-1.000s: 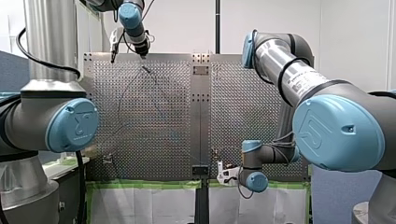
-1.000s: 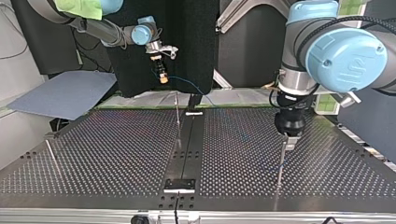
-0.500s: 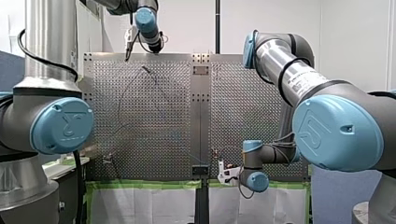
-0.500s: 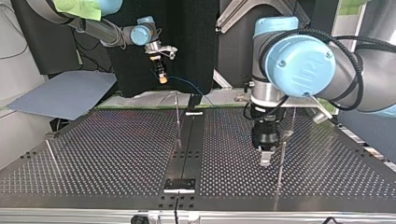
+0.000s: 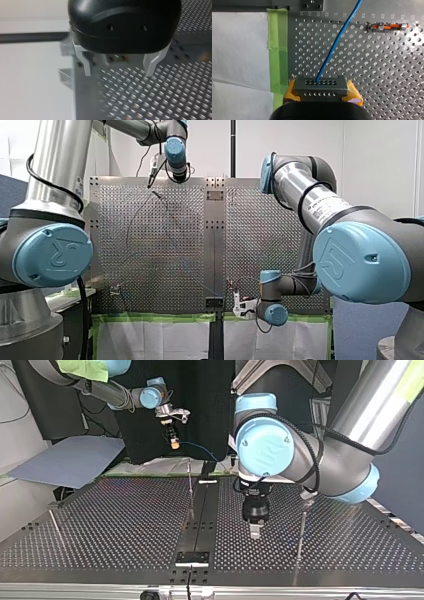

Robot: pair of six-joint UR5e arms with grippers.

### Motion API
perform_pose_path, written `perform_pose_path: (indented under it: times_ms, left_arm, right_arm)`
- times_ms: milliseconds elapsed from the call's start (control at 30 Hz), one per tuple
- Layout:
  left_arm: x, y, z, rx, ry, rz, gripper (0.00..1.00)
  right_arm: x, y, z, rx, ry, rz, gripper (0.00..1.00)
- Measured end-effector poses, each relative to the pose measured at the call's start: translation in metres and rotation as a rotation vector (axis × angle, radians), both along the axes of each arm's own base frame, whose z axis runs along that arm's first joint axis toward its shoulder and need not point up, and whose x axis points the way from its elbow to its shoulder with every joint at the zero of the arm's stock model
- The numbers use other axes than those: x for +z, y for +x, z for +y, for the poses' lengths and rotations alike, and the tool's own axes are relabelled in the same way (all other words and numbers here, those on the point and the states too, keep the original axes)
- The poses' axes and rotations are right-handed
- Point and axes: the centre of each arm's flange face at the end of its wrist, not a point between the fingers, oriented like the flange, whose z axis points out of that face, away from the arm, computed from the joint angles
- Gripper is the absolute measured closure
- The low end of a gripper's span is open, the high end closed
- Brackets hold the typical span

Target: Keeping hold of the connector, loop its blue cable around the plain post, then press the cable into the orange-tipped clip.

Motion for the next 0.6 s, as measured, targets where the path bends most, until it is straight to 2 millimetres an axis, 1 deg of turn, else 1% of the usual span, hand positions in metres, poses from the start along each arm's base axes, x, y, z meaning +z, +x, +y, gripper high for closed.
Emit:
perform_pose_path:
  times_ms: [100,367,467,600]
  left_arm:
    - [-0.016,0.011,0.002,0.035,0.032,0.026,0.00]
    - [-0.057,0.041,0.016,0.139,0.116,0.097,0.00]
    - [-0.064,0.046,0.023,0.176,0.134,0.109,0.00]
    - [-0.066,0.048,0.028,0.218,0.145,0.113,0.00]
  right_arm:
    - [0.000,0.000,0.000,0.002,0.000,0.000,1.00]
    - [0.000,0.002,0.002,0.006,0.001,0.000,1.00]
    - [0.000,0.002,0.002,0.008,0.001,0.000,1.00]
    - [0.000,0.003,0.003,0.008,0.002,0.000,1.00]
